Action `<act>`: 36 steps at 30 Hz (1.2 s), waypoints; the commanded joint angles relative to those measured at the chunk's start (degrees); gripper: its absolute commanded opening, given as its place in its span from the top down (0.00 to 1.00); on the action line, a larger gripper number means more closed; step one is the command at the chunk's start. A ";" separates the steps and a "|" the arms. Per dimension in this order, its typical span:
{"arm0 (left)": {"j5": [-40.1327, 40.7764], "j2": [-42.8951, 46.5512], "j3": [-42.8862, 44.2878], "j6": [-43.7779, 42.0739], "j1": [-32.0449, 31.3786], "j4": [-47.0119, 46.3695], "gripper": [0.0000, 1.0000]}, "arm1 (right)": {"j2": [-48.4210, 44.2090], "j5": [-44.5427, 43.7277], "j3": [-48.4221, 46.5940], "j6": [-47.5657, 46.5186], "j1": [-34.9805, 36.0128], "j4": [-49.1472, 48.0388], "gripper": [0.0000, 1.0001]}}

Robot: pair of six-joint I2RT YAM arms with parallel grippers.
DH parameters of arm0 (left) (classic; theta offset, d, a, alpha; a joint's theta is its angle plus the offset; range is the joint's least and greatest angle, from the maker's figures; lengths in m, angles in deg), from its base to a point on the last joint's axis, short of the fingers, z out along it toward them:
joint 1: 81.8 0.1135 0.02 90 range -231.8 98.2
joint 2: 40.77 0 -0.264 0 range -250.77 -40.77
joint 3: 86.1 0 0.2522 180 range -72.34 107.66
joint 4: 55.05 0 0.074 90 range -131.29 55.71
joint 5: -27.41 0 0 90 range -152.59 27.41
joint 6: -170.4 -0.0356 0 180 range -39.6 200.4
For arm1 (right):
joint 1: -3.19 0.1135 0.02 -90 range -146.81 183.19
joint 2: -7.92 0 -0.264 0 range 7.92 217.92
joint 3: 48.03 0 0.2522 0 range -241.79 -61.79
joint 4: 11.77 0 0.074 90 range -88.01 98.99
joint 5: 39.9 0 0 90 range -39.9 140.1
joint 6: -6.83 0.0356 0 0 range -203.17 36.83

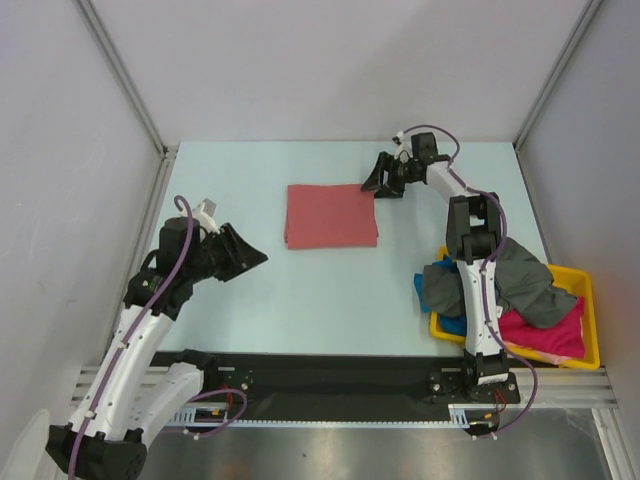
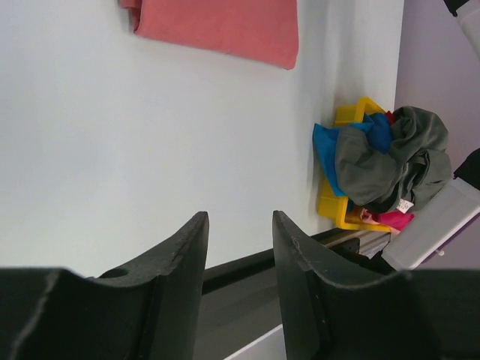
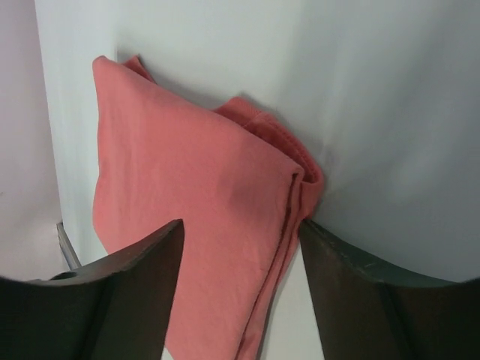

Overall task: Fold and stack the t-shirts
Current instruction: Neatly place the folded tshirt to the corner

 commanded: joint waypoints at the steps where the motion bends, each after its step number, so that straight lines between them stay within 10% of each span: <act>1: 0.90 0.89 0.91 1.35 -0.22 1.15 0.55 | -1.78 -3.51 3.91 2.05 1.94 0.45 0.33; 10: 0.02 -1.13 3.11 0.38 -0.22 1.76 0.55 | -3.90 -9.93 10.27 11.99 3.44 -5.62 0.56; 15: 0.64 -1.31 4.51 -1.11 -0.22 5.36 0.55 | -2.84 -16.49 4.74 6.65 3.44 2.02 1.00; 28: 3.97 -2.89 -1.11 -9.98 -0.65 11.25 0.55 | -5.04 -39.02 -9.60 -22.01 -4.29 20.48 1.00; 36: 9.25 -7.63 -2.52 -14.56 -12.07 8.53 0.54 | -2.23 -45.42 -15.31 -41.61 -10.79 19.08 1.00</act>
